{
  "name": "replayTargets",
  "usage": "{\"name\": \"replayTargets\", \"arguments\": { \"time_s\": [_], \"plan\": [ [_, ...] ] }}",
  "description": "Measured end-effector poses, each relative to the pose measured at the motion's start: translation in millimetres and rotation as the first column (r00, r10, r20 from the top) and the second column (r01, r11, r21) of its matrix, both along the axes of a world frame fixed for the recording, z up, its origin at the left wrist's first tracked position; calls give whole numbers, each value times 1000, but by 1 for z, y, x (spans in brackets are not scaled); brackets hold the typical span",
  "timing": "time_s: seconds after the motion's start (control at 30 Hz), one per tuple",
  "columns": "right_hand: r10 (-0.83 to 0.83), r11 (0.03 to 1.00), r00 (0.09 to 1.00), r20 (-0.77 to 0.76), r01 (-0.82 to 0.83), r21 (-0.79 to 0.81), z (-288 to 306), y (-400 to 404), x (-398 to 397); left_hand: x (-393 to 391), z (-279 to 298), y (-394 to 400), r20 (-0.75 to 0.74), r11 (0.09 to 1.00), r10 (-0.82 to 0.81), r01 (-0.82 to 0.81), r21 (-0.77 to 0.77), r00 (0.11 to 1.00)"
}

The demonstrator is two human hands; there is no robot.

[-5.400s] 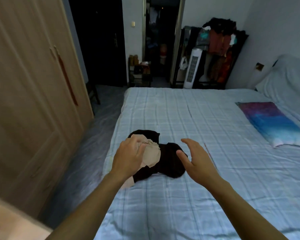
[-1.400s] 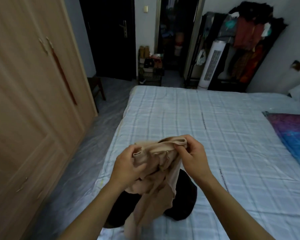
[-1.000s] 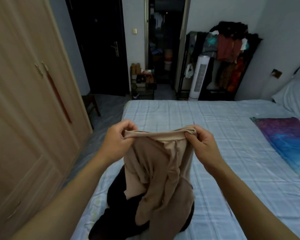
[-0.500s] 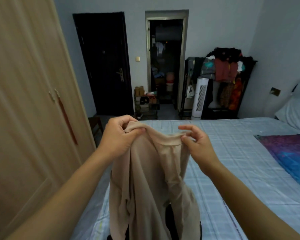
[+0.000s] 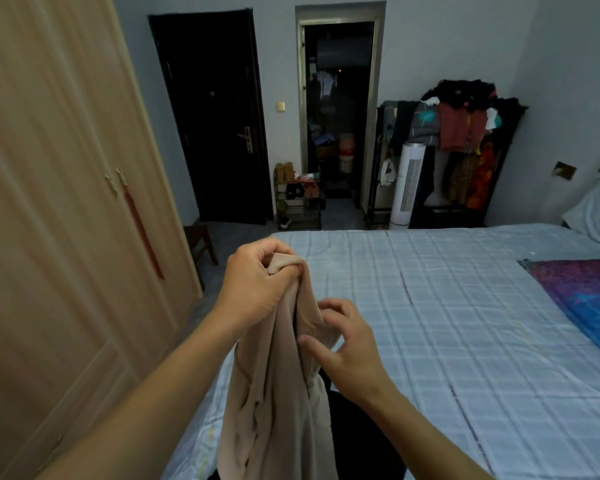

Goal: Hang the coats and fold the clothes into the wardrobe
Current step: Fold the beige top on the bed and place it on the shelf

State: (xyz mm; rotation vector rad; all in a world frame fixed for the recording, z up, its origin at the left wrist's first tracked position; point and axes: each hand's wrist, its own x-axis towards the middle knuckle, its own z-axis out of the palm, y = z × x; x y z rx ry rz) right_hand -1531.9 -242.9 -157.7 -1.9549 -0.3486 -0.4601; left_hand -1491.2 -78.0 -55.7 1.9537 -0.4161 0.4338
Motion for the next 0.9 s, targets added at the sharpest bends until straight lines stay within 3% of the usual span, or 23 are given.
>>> {"name": "replayTargets", "arguments": {
  "time_s": [0.13, 0.27, 0.47, 0.63, 0.77, 0.9],
  "plan": [
    [74, 990, 997, -27, -71, 122, 1, -3, 1, 0, 0, 11, -16, 998, 0, 1, 61, 1000],
    [-16, 988, 999, -37, 22, 156, 17, -29, 11, 0, -1, 33, -157, 987, -142, 153, 58, 977],
    [-129, 990, 991, 27, 127, 64, 55, -56, 18, -4, -8, 50, -372, 898, -375, 432, 81, 849],
    [-48, 995, 996, 74, 41, 88, 68, -62, 13, -7, -15, 47, -463, 802, -455, 576, 158, 761],
    [-45, 997, 996, 74, 40, 62, 69, -66, 12, -12, -25, 40, -558, 760, -497, 643, 88, 665],
    [-77, 993, 996, 47, 72, 93, 67, -73, 11, -22, -31, 29, -556, 736, -563, 677, -1, 611]
  ]
}}
